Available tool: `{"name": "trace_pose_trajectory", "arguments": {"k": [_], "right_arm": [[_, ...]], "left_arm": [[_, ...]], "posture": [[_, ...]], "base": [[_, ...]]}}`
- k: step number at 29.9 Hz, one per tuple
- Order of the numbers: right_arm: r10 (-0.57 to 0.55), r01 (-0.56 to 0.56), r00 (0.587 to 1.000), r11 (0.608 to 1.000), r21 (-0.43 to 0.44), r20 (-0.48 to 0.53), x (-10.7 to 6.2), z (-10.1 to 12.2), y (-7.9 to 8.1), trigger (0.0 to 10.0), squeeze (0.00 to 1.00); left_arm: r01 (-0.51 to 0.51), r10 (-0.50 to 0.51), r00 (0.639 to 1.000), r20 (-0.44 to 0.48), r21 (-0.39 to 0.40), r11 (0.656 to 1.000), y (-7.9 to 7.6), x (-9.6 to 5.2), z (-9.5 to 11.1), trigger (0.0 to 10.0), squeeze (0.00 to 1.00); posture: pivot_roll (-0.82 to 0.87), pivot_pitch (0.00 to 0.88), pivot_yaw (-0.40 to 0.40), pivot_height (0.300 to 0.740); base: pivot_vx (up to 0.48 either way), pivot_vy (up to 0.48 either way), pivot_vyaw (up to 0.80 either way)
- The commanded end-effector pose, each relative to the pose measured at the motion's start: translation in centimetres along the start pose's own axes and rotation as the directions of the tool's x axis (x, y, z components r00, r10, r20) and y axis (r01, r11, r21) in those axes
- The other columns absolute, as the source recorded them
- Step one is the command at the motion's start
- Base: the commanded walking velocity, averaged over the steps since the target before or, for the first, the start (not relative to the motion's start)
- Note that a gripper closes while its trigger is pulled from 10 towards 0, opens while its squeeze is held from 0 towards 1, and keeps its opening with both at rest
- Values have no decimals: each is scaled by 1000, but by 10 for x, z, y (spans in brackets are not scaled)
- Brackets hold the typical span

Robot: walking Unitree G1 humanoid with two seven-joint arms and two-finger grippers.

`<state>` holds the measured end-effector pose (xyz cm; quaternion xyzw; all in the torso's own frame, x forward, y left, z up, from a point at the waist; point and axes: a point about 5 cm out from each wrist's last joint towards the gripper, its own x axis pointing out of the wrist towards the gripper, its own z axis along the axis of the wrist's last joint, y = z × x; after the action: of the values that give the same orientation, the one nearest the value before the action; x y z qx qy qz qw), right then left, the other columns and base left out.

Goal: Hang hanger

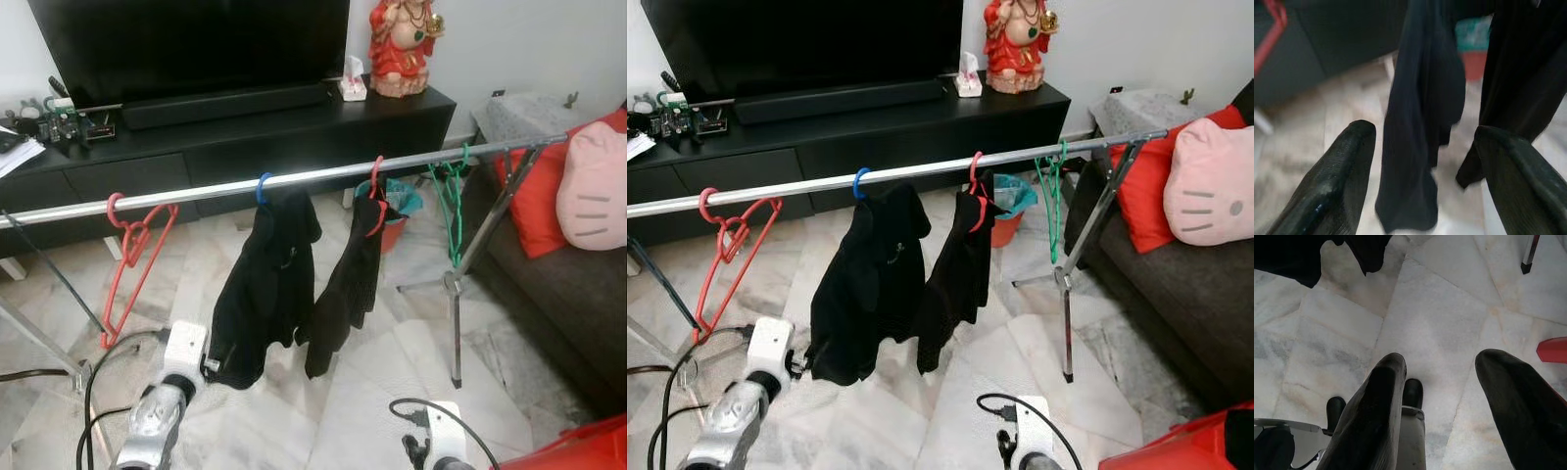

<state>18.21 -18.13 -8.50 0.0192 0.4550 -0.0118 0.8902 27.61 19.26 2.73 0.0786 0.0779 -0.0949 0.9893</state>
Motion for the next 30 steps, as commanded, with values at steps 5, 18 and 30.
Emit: {"name": "trace_pose_trajectory", "arguments": {"k": [5, 18, 30], "right_arm": [[-12, 12, 1000, 1000, 1, 5, 0, 0, -2, 10000, 0], [-12, 12, 1000, 1000, -8, 9, 0, 1, -2, 10000, 0], [-8, 8, 1000, 1000, -5, 9, 0, 1, -1, 10000, 0]], "left_arm": [[-20, 24, 990, 141, -31, 999, -3, 11, 34, 10000, 0], [-44, 61, 987, 146, -122, 992, -4, 19, 46, 10000, 0], [-49, 71, 983, 170, -135, 990, -1, 22, 55, 10000, 0]], "posture": [[71, 0, -11, 740], [70, 0, -11, 740], [70, 0, -7, 740]], "base": [[0, 0, -245], [0, 0, -390], [195, 0, 0]]}}
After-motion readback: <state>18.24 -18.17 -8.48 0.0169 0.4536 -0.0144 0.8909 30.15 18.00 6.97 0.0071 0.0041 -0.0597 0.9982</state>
